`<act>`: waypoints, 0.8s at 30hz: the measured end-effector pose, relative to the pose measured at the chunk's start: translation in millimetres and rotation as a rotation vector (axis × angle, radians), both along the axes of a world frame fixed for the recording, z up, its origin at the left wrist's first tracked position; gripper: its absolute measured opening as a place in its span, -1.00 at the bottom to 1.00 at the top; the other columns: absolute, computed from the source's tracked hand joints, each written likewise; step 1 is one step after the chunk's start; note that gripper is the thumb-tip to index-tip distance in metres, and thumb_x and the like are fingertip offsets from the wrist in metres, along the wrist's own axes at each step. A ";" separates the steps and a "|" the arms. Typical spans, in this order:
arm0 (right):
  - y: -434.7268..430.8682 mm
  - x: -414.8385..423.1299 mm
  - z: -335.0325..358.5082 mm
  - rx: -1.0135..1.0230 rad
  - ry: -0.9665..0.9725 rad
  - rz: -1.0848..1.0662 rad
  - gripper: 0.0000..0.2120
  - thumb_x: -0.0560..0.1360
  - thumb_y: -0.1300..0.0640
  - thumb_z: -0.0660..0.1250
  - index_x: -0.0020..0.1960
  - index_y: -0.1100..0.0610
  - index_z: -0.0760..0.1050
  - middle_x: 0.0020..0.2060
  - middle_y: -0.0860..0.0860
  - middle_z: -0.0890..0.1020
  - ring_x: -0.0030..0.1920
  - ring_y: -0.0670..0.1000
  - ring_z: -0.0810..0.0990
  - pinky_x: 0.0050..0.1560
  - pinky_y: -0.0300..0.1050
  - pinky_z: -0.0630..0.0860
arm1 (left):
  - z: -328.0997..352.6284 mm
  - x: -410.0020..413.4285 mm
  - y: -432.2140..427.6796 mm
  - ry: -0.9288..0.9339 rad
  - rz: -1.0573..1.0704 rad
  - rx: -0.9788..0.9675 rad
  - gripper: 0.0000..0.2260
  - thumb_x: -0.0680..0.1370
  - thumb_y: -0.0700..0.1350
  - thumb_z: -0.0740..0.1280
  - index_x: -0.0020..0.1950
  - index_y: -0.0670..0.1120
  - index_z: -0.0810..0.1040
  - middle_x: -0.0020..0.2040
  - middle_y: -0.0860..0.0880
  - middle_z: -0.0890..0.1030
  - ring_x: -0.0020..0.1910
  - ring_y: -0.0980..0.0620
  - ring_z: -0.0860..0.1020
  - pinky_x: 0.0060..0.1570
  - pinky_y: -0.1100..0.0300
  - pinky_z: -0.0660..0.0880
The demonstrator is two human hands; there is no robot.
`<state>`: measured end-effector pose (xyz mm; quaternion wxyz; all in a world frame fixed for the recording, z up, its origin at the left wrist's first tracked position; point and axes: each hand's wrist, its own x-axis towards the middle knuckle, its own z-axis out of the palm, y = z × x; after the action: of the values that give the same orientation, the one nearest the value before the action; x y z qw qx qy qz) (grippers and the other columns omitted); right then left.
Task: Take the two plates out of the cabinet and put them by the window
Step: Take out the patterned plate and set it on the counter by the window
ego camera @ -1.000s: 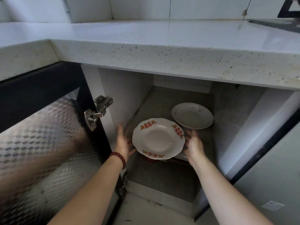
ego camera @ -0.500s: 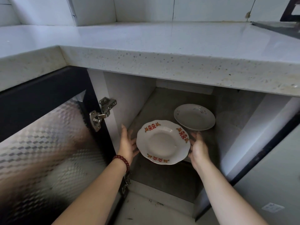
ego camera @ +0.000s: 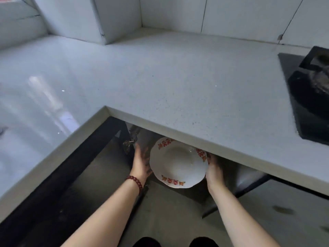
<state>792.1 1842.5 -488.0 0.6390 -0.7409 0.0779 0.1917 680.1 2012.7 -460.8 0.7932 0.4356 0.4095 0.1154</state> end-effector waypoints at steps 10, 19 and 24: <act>-26.4 -55.1 91.3 0.037 0.179 0.077 -0.55 0.60 -0.10 0.08 0.37 0.12 0.37 0.28 0.12 0.50 0.26 0.12 0.46 0.22 0.07 0.46 | 94.4 -56.9 -29.9 0.148 0.051 -0.057 -0.27 0.43 0.44 -0.12 0.46 0.04 0.21 0.48 -0.10 0.27 0.42 -0.15 0.27 0.31 -0.11 0.21; -44.7 -94.2 136.5 0.054 0.319 0.167 -0.53 0.60 -0.13 -0.01 0.43 0.06 0.27 0.33 0.14 0.47 0.26 0.12 0.47 0.18 0.00 0.46 | 143.5 -103.9 -58.3 0.249 0.146 -0.083 -0.26 0.45 0.42 -0.14 0.46 -0.01 0.21 0.50 -0.11 0.21 0.46 -0.15 0.19 0.42 -0.17 0.08; -58.0 -119.5 165.8 0.027 0.357 0.239 -0.53 0.62 -0.10 -0.03 0.49 0.01 0.15 0.41 0.11 0.38 0.36 0.12 0.38 0.13 -0.07 0.39 | 174.5 -135.6 -75.8 0.312 0.219 -0.093 -0.27 0.45 0.42 -0.15 0.43 0.00 0.27 0.47 -0.16 0.27 0.44 -0.19 0.24 0.38 -0.18 0.13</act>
<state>672.6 1784.5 -322.2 0.5974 -0.6906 0.0989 0.3955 544.5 1936.9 -286.3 0.7220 0.3641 0.5774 0.1132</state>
